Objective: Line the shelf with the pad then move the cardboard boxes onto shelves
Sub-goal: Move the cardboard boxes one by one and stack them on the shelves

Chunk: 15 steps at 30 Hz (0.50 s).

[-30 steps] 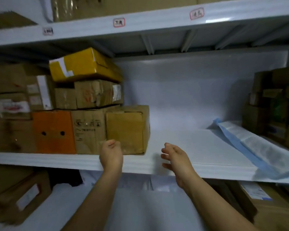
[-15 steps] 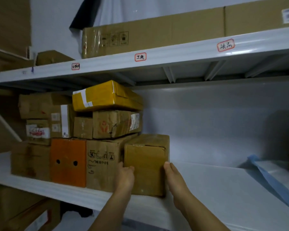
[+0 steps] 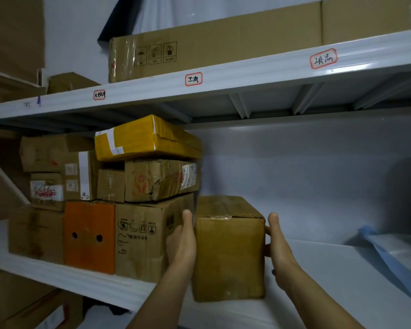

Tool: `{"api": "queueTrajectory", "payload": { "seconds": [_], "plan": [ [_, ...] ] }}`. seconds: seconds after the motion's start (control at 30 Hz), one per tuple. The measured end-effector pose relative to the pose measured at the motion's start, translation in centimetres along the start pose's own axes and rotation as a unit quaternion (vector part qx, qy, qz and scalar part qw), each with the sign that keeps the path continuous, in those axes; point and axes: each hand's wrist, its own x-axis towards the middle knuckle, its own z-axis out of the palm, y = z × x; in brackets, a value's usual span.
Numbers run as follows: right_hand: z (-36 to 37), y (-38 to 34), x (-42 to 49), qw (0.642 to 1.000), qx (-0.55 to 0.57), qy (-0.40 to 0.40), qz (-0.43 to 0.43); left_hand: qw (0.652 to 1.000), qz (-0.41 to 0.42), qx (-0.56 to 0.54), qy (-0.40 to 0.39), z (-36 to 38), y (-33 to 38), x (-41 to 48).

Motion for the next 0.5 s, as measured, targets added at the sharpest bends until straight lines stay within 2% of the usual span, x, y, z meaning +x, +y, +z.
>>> {"api": "queueTrajectory", "payload": {
  "seconds": [0.1,0.2,0.37,0.5],
  "plan": [
    [0.1,-0.4,-1.3,1.000,0.004,0.010,-0.001,0.992,-0.070,-0.089,-0.061,0.0,-0.8,1.2],
    [-0.2,-0.9,-3.3,0.999,0.019,0.030,-0.009,0.978,-0.127,-0.112,-0.122,-1.0,-0.1,-0.3],
    [-1.2,-1.0,-9.5,0.999,0.036,-0.004,-0.027,0.965,-0.088,-0.123,-0.213,-4.6,1.5,-5.6],
    [-1.0,-0.2,-13.8,0.999,0.047,0.005,-0.009,0.956,-0.080,-0.134,-0.248,-8.3,0.7,-8.6]
  ]
}}
